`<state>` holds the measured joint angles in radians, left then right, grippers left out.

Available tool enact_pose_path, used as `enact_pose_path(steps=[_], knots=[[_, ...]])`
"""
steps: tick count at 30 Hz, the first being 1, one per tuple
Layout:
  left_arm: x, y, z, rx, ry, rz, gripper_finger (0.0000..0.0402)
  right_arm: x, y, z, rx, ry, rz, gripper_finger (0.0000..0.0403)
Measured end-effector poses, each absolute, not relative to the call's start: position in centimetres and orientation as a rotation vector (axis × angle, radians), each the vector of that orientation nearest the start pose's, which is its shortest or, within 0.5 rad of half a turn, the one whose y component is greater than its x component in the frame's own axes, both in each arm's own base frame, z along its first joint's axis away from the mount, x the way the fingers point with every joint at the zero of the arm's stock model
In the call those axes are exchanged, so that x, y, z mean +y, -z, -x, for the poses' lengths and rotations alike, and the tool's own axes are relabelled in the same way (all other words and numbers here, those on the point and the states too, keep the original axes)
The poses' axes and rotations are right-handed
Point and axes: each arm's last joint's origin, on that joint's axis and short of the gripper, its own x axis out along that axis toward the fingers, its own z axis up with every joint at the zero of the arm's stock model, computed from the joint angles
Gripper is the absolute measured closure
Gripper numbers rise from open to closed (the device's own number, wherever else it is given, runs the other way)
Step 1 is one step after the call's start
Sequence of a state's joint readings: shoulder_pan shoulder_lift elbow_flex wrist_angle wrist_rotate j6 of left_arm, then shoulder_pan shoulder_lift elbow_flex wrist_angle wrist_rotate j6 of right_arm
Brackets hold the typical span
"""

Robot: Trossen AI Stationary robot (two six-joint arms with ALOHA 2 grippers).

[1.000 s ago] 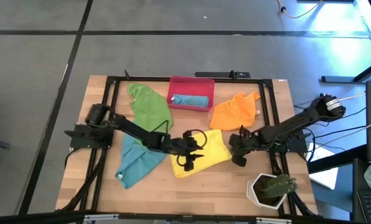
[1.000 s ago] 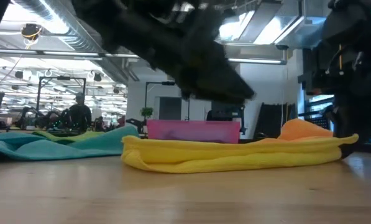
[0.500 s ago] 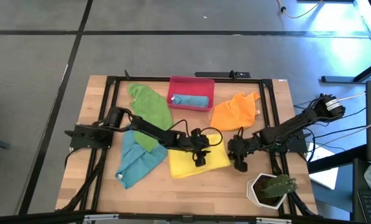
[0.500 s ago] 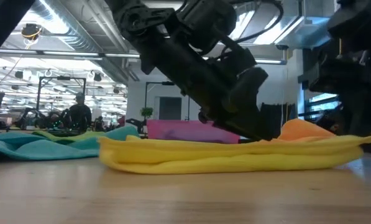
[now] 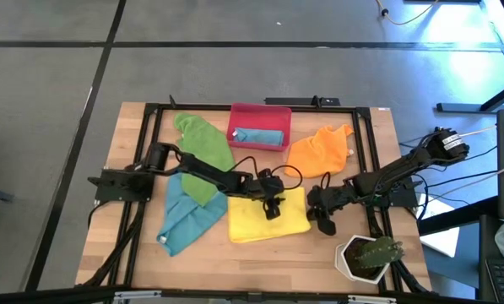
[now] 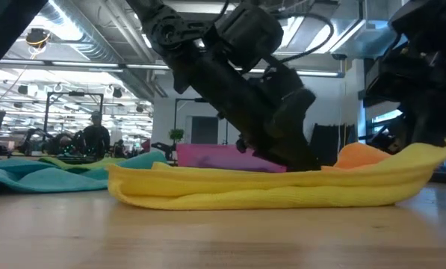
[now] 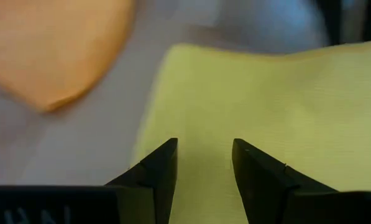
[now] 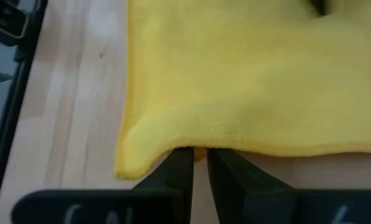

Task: Roll microfiber towels into tight, uniform cylinder then place into a basket
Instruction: Fold the yellow microfiber towel

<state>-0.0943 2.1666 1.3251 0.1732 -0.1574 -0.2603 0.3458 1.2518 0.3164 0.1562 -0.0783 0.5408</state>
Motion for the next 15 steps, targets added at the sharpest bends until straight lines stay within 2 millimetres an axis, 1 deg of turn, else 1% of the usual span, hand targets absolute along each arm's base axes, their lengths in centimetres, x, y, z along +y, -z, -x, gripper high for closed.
enact_pose_path(steps=[3,6,11,15], knots=[[-4.8,-12.2,-45.1,0.624,-0.087,0.172,0.0258,7.0,-12.5,-18.7,0.863,-0.178,-0.397,0.0354],[-5.2,-12.0,-45.1,0.63,-0.083,0.164,0.0258,7.0,-12.5,-18.7,0.862,-0.178,-0.396,0.0354],[-4.2,-10.7,-45.2,0.658,-0.143,0.153,0.0261,7.0,-12.5,-18.7,0.86,-0.177,-0.395,0.0354],[-2.8,-9.8,-45.4,0.65,-0.243,0.154,0.0264,6.9,-12.5,-18.8,0.846,-0.153,-0.38,0.0354]])
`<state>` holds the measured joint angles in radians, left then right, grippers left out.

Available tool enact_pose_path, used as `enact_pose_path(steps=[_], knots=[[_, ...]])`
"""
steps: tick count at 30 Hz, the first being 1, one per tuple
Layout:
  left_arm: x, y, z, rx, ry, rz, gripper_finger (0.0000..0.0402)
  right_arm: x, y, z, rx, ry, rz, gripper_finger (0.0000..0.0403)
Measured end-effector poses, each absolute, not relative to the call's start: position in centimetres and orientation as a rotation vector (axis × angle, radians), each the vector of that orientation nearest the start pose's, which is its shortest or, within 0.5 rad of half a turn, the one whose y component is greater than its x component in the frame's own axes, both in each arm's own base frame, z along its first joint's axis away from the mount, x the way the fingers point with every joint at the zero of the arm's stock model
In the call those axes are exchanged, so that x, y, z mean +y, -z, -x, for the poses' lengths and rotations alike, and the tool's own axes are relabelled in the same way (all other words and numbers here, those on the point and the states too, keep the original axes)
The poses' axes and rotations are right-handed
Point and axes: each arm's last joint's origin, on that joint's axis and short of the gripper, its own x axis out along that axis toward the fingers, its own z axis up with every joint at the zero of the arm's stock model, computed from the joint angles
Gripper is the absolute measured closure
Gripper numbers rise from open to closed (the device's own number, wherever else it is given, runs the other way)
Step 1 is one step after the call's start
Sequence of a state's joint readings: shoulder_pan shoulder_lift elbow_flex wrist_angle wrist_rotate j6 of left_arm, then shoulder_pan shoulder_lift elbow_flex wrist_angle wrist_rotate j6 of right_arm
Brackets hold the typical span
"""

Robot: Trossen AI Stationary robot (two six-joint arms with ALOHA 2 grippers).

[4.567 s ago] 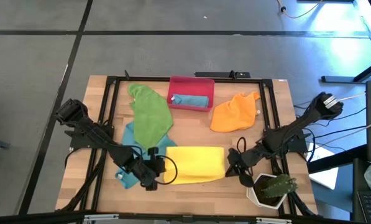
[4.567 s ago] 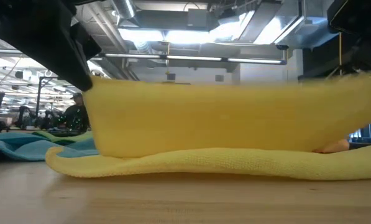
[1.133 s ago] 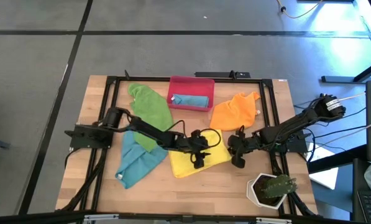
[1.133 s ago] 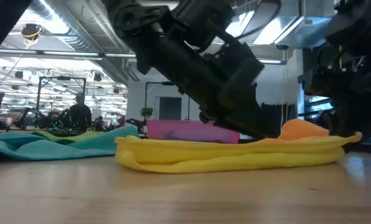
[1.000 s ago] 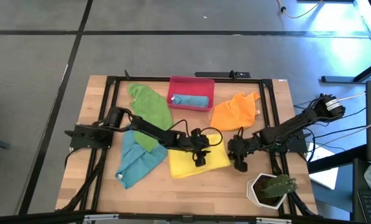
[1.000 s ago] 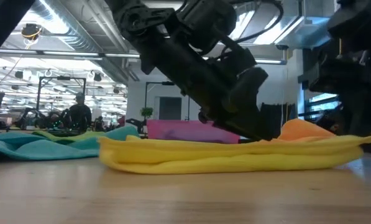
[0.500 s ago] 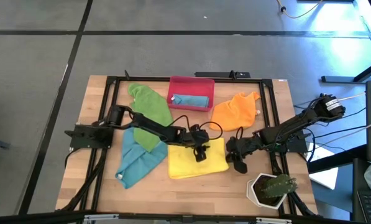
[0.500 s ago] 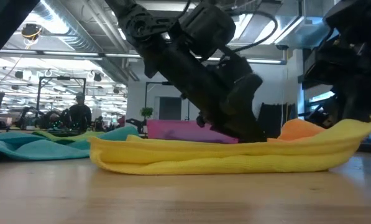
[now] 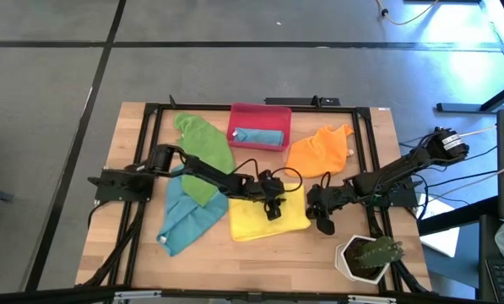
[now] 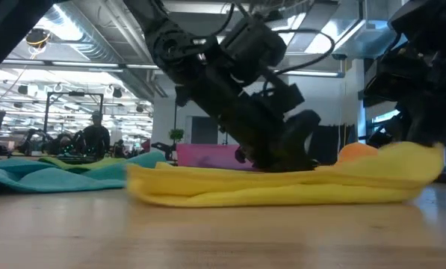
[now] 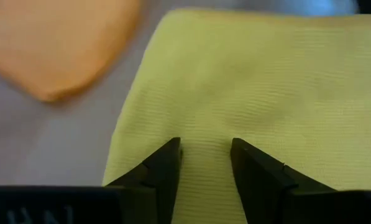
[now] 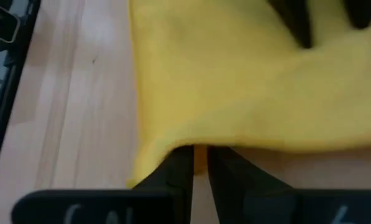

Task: Roll microfiber towels into tight, uniform cylinder then place into a basket
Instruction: Fold the yellow microfiber towel

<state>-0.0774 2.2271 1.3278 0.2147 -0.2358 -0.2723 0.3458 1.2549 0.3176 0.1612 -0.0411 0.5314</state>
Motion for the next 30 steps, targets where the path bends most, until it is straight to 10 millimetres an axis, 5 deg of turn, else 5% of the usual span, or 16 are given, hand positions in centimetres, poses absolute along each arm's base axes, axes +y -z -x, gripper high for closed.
enact_pose_path(steps=[7,23,30], knots=[[-0.7,-9.2,-45.3,0.658,-0.376,0.171,0.0264,6.9,-12.2,-18.9,0.852,-0.141,-0.374,0.0354],[-0.2,-8.9,-45.2,0.671,-0.407,0.157,0.0264,7.5,-12.6,-18.9,0.873,-0.338,-0.448,0.0354],[-0.1,-8.9,-45.2,0.676,-0.4,0.158,0.0264,6.7,-13.3,-18.7,0.981,-0.188,-0.372,0.0354]])
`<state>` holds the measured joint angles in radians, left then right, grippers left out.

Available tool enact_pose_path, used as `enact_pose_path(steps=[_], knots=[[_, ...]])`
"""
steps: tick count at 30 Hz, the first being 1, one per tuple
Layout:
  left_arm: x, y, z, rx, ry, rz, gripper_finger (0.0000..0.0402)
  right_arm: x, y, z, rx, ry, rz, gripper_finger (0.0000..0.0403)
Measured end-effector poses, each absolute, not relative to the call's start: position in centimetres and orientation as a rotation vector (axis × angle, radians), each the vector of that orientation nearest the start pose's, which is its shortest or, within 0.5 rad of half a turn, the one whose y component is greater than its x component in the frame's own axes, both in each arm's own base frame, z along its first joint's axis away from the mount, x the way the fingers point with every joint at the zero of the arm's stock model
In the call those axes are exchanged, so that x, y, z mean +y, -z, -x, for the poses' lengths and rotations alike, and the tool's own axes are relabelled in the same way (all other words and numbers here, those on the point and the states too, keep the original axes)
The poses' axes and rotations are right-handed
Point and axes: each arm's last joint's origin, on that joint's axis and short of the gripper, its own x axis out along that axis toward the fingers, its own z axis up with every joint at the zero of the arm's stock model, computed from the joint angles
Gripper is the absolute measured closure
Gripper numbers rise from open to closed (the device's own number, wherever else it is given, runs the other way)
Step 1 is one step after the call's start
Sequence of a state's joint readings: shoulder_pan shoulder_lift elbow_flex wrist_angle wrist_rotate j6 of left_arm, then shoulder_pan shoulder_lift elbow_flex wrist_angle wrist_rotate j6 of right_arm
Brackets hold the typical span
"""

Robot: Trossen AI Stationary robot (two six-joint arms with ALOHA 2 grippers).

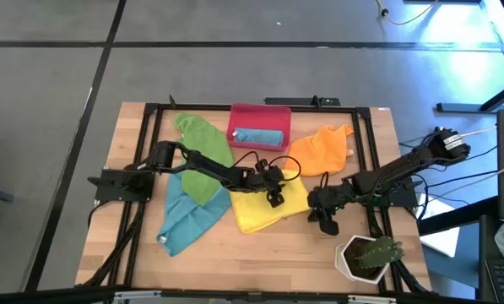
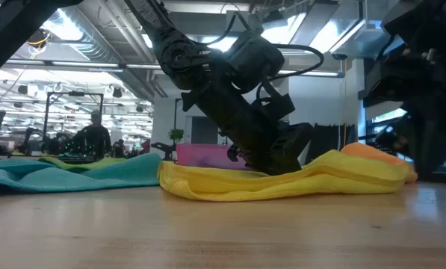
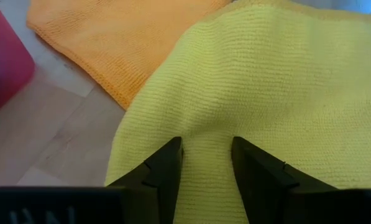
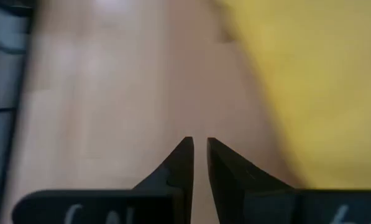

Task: Roll microfiber towels into tight, uniform cylinder then place into a basket
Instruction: Fold the yellow microfiber towel

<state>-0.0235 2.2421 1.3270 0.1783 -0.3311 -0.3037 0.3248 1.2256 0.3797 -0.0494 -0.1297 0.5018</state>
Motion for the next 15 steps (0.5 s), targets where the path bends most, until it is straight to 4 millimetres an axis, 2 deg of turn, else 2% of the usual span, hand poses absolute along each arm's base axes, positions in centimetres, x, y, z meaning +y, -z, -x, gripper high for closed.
enact_pose_path(steps=[8,11,15], knots=[[-0.2,-8.8,-45.1,0.683,-0.38,0.162,0.0264,5.6,-17.3,-17.6,0.962,-0.011,-0.176,0.0354],[-0.2,-8.8,-45.1,0.685,-0.376,0.157,0.0264,4.8,-17.4,-16.4,0.984,0.054,-0.149,0.0348],[-0.2,-8.8,-45.1,0.687,-0.366,0.144,0.0264,3.7,-16.1,-15.5,1.019,0.172,-0.103,0.0327]])
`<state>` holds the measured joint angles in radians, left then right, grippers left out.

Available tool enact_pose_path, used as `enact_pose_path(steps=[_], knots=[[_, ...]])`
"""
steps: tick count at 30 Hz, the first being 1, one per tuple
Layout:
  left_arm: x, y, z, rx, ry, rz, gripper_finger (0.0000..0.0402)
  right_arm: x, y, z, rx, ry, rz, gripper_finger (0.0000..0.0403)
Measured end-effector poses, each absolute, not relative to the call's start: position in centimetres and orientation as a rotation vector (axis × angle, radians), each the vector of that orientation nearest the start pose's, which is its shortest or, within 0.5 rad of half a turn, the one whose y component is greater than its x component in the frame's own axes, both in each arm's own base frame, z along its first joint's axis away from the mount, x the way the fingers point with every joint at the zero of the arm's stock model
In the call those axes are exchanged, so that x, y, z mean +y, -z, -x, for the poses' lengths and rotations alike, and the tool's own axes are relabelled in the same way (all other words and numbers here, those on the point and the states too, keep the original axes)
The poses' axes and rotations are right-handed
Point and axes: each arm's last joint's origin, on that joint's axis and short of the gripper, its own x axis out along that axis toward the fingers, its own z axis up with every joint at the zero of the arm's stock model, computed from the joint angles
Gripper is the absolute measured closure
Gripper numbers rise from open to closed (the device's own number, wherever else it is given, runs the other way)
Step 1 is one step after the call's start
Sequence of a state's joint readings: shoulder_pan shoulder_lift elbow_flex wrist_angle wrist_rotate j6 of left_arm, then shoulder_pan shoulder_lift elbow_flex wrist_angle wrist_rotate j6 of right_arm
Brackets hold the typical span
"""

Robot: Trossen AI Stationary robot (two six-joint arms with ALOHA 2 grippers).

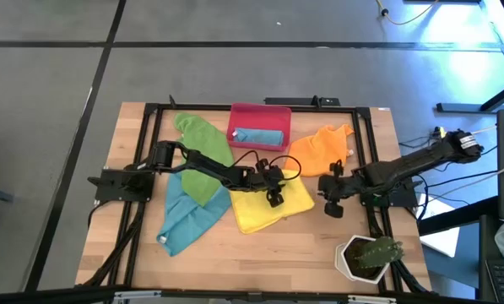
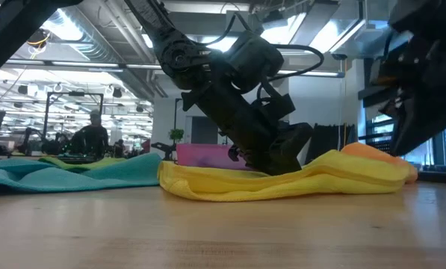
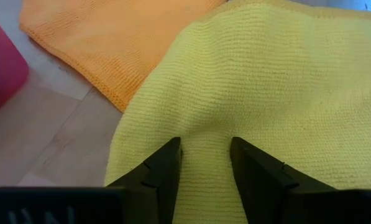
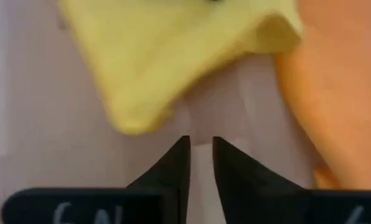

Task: Roll microfiber towels into tight, uniform cylinder then place into a basket
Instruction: Fold the yellow microfiber towel

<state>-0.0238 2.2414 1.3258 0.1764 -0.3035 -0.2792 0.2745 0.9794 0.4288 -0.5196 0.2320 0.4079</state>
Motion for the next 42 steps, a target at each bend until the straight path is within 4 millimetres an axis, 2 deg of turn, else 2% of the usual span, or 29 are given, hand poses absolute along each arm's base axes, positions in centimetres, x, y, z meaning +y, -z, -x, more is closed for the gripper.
enact_pose_path(steps=[5,10,13,19,23,26,31,37,42], knots=[[-0.2,-8.8,-45.2,0.685,-0.363,0.144,0.0264,3.4,-13.8,-16.1,0.952,0.065,-0.132,0.0304],[-0.2,-8.9,-45.2,0.684,-0.361,0.144,0.0264,3.2,-11.8,-16.5,0.977,0.05,-0.125,0.0302],[-0.3,-8.9,-45.2,0.683,-0.361,0.144,0.0264,3.4,-11.3,-17.0,0.986,0.024,-0.112,0.0302],[0.0,-8.9,-45.2,0.682,-0.366,0.148,0.0264,4.0,-11.2,-17.9,0.946,-0.125,-0.155,0.0301],[0.1,-8.9,-45.2,0.681,-0.371,0.152,0.0264,4.6,-11.6,-18.3,0.891,-0.285,-0.224,0.0301],[0.1,-8.9,-45.2,0.681,-0.373,0.154,0.0264,4.8,-12.1,-18.7,0.829,-0.33,-0.247,0.0301],[0.2,-8.9,-45.2,0.679,-0.377,0.154,0.0264,4.8,-12.4,-19.0,0.78,-0.299,-0.239,0.0301],[0.2,-8.9,-45.2,0.679,-0.377,0.154,0.0264,4.4,-11.8,-18.6,0.858,-0.171,-0.247,0.0301],[0.2,-8.9,-45.2,0.679,-0.378,0.155,0.0264,4.3,-11.6,-18.4,0.884,-0.165,-0.239,0.0301]])
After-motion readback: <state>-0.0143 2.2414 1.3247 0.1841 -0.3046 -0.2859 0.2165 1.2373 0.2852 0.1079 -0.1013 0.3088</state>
